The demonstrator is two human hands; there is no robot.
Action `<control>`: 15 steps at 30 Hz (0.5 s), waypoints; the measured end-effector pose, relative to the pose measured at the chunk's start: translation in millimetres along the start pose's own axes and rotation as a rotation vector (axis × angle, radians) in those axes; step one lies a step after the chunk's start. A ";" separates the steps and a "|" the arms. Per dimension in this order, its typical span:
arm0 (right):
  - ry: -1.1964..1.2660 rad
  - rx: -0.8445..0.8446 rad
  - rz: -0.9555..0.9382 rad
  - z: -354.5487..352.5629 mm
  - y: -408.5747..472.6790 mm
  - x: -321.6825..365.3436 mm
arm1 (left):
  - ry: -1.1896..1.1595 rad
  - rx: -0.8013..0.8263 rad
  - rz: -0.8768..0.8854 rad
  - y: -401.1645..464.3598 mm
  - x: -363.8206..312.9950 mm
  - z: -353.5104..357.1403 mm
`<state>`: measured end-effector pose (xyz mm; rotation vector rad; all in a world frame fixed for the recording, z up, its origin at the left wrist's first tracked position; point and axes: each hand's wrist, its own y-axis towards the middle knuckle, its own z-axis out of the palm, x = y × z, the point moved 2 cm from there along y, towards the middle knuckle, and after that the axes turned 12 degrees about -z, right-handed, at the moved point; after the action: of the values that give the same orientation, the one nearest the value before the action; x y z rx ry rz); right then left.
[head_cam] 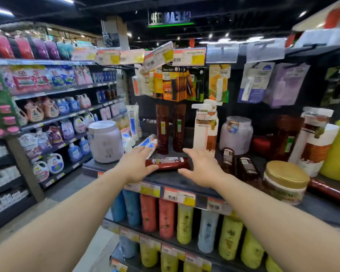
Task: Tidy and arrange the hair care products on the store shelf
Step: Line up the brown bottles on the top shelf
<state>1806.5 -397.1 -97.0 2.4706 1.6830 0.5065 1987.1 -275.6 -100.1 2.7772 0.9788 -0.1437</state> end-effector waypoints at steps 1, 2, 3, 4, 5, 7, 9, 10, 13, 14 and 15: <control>-0.004 -0.001 0.018 6.0 7.0 5.3 | -0.010 0.013 0.031 5.5 9.0 -1.0; -0.005 -0.008 0.036 11.3 13.4 9.9 | -0.014 0.028 0.064 10.3 17.0 -1.2; -0.006 -0.015 0.057 16.1 18.7 14.2 | -0.013 0.044 0.098 14.8 23.7 -0.5; -0.009 -0.019 0.079 20.0 22.4 17.9 | -0.007 0.062 0.128 18.5 28.6 0.1; -0.015 -0.019 0.101 23.6 25.1 20.9 | -0.002 0.073 0.153 22.1 32.0 0.8; -0.039 -0.012 0.140 30.6 28.9 25.2 | -0.003 0.085 0.195 28.9 36.4 2.2; -0.066 0.008 0.176 35.8 31.4 26.3 | -0.019 0.101 0.230 34.6 37.5 2.5; -0.073 0.016 0.192 37.6 32.6 25.6 | -0.029 0.109 0.245 36.9 37.5 3.6; -0.093 0.039 0.221 41.4 35.6 21.9 | -0.060 0.143 0.279 45.6 38.6 13.1; -0.096 0.045 0.227 42.4 36.1 20.7 | -0.072 0.154 0.283 48.1 39.0 16.6; -0.098 0.048 0.231 43.6 36.5 19.2 | -0.083 0.161 0.287 49.8 39.0 19.9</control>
<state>1859.6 -389.2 -123.8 2.6926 1.3991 0.3638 2048.2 -294.0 -118.2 2.9922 0.5639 -0.3033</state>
